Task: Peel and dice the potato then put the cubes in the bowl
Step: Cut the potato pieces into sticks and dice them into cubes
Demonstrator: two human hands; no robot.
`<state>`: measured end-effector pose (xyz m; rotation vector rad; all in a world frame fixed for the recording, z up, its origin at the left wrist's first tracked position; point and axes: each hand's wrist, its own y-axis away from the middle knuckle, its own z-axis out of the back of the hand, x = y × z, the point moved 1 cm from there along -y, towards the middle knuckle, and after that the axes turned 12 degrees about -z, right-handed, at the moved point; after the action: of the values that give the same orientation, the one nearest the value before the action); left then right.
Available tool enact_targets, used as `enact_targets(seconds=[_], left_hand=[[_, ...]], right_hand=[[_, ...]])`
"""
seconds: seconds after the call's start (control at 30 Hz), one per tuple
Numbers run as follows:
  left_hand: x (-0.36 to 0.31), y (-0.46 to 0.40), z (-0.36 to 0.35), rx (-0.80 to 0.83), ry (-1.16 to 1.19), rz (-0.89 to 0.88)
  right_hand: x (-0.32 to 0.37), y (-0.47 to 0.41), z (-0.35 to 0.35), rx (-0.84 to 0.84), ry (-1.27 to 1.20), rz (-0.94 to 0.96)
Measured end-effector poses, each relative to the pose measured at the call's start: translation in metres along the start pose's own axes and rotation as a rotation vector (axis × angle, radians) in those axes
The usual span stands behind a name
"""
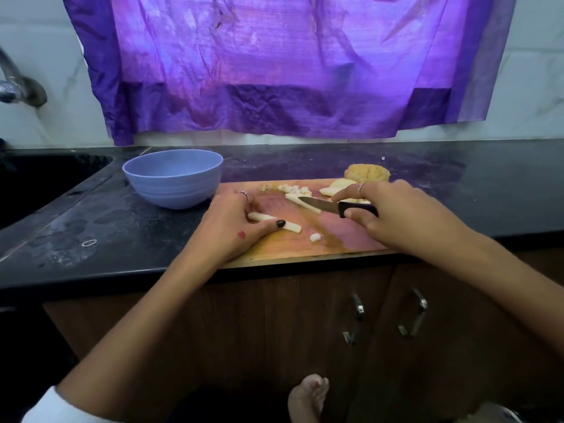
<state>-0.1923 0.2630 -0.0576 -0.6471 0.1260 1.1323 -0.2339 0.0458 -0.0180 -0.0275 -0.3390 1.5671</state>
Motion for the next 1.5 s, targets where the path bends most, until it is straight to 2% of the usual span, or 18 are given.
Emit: enact_targets(seconds=[0.13,0.33,0.47,0.57,0.67,0.9,1.03,1.5], left_hand=[[0.006,0.002,0.003,-0.065,0.03,-0.008],[0.004,0.002,-0.001,-0.128,-0.041,0.045],[0.0,0.003,-0.002,-0.153,-0.089,0.009],[-0.003,0.006,-0.001,-0.13,-0.072,-0.025],[0.001,0.011,0.002,-0.088,-0.04,-0.017],[0.004,0.024,0.004,-0.189,-0.021,-0.034],[0.007,0.026,0.001,-0.241,-0.008,-0.028],[0.014,0.024,-0.003,-0.255,0.118,0.014]], right_hand=[[-0.011,0.039,0.01,-0.04,-0.151,0.076],[-0.023,0.086,0.004,0.045,-0.097,0.04],[-0.029,0.063,-0.001,-0.011,-0.046,0.0],[-0.036,0.035,-0.002,-0.044,0.037,-0.113],[-0.037,0.023,-0.005,-0.087,-0.005,-0.167],[-0.001,0.026,-0.015,-0.073,-0.141,0.003],[0.008,0.018,-0.023,-0.076,-0.136,0.013],[0.016,0.001,-0.023,-0.045,-0.142,0.098]])
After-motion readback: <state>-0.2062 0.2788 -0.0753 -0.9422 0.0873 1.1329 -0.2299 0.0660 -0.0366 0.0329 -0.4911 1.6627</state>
